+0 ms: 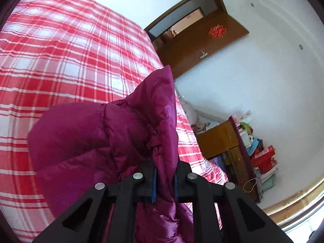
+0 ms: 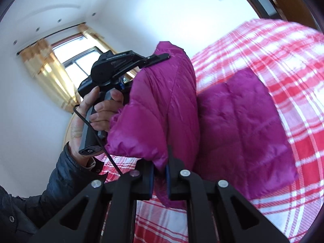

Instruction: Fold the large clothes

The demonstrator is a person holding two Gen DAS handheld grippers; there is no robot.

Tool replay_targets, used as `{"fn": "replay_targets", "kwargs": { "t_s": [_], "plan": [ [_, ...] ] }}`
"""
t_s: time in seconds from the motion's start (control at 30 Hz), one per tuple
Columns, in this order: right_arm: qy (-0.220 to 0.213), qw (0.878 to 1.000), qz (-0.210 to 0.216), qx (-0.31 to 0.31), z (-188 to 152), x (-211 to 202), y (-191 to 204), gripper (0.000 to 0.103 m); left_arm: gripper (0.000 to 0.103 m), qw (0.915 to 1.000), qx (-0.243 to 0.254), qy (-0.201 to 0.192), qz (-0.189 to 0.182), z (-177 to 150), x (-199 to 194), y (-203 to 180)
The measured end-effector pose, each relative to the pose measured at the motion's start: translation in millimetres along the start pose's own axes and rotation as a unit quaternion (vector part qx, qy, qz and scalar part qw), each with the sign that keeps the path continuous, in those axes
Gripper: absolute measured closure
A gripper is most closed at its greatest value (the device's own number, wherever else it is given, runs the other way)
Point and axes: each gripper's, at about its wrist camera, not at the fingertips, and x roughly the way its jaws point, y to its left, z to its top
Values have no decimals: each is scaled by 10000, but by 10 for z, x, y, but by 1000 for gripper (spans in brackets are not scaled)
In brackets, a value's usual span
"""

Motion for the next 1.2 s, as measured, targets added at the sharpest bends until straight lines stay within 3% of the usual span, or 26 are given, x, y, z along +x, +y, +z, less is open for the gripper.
{"fn": "replay_targets", "kwargs": {
  "t_s": [0.23,0.5,0.6,0.83,0.9,0.93,0.97,1.03,1.2],
  "plan": [
    [57,9986,-82,529,-57,-68,-340,92,92,9992,144,303,209,-128,382,-144],
    [150,9946,-294,986,-204,-189,-617,92,91,9947,681,575,515,-328,825,-348],
    [161,9938,-339,1051,-242,-221,-654,92,91,9921,784,542,810,-386,922,-377],
    [187,9905,-398,1304,-321,-285,-780,92,70,9828,1468,398,1045,-493,793,-646],
    [163,9897,-405,1361,-312,-311,-799,92,52,9807,1674,204,990,-549,613,-698],
    [147,9892,-395,1402,-305,-320,-818,92,35,9771,1812,68,1111,-598,512,-697],
    [135,9887,-385,1445,-301,-332,-848,92,29,9736,1905,-70,1258,-643,438,-681],
    [140,9886,-425,1439,-288,-363,-851,92,29,9653,2101,-247,1530,-742,296,-580],
    [176,9899,-620,1260,-252,-424,-776,88,29,9477,2301,-87,2210,-1011,393,-232]
  ]
}}
